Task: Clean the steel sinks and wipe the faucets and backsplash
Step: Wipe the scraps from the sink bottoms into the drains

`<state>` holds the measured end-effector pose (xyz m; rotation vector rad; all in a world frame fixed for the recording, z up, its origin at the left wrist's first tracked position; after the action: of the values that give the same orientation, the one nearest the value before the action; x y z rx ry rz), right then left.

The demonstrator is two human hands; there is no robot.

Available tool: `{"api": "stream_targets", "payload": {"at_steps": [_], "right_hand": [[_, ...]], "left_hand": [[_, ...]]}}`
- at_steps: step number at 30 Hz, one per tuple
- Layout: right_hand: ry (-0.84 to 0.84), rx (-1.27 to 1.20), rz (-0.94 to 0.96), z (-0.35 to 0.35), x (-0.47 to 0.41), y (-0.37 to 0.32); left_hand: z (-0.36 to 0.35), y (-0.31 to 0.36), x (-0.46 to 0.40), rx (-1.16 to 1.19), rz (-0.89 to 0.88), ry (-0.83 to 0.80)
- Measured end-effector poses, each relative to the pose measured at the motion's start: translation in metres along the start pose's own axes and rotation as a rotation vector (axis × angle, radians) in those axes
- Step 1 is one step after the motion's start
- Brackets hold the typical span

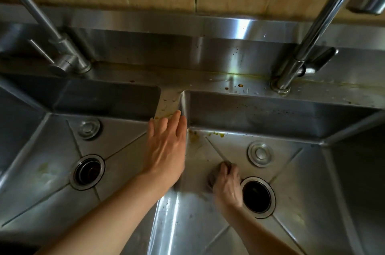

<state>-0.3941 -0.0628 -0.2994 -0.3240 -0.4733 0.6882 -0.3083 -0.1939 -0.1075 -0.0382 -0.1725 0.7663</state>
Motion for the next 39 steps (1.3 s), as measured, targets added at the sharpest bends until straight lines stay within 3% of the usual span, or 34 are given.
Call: {"api": "stream_targets", "payload": {"at_steps": [3,6,13,20,27,29,31,34,39], "right_hand": [[0.041,-0.137,0.151,-0.005,-0.03,-0.051],[-0.022,-0.161,0.237,-0.031,-0.07,-0.083],[-0.026,0.273,0.349,-0.071,-0.135,-0.088],[-0.024,0.344,0.051,-0.051,-0.097,-0.032],[-0.208,0.321,-0.186,-0.025,-0.009,0.055],[-0.107,0.299,-0.182,-0.002,-0.013,0.049],[-0.057,0.23,-0.085,0.02,-0.027,0.024],[0.062,0.25,0.204,0.047,-0.066,-0.024],[-0.09,0.341,0.67,0.021,-0.119,-0.082]], "left_hand": [[0.001,0.0,-0.02,0.002,-0.003,0.016],[-0.003,0.001,-0.04,-0.013,0.009,0.045],[-0.013,0.0,-0.051,-0.114,0.037,0.044],[-0.009,0.008,-0.048,-0.127,0.057,0.003],[-0.009,0.007,-0.043,-0.098,0.069,-0.01],[-0.007,0.008,-0.045,-0.068,0.082,-0.011],[-0.003,0.007,-0.048,-0.029,0.091,0.021],[0.0,0.005,-0.058,-0.009,0.088,0.083],[-0.009,0.009,-0.065,-0.051,0.114,0.111]]}}
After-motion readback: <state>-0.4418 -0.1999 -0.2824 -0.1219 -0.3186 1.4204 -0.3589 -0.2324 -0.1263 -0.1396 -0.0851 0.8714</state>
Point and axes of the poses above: each hand's wrist, its own x-axis away from the middle knuckle, its own z-axis out of the back of the hand, y = z × x, the point moved 6 cm from there along -x, towards the middle knuckle, and after that the axes turned 2 degrees about z, right-handed, at the moved point
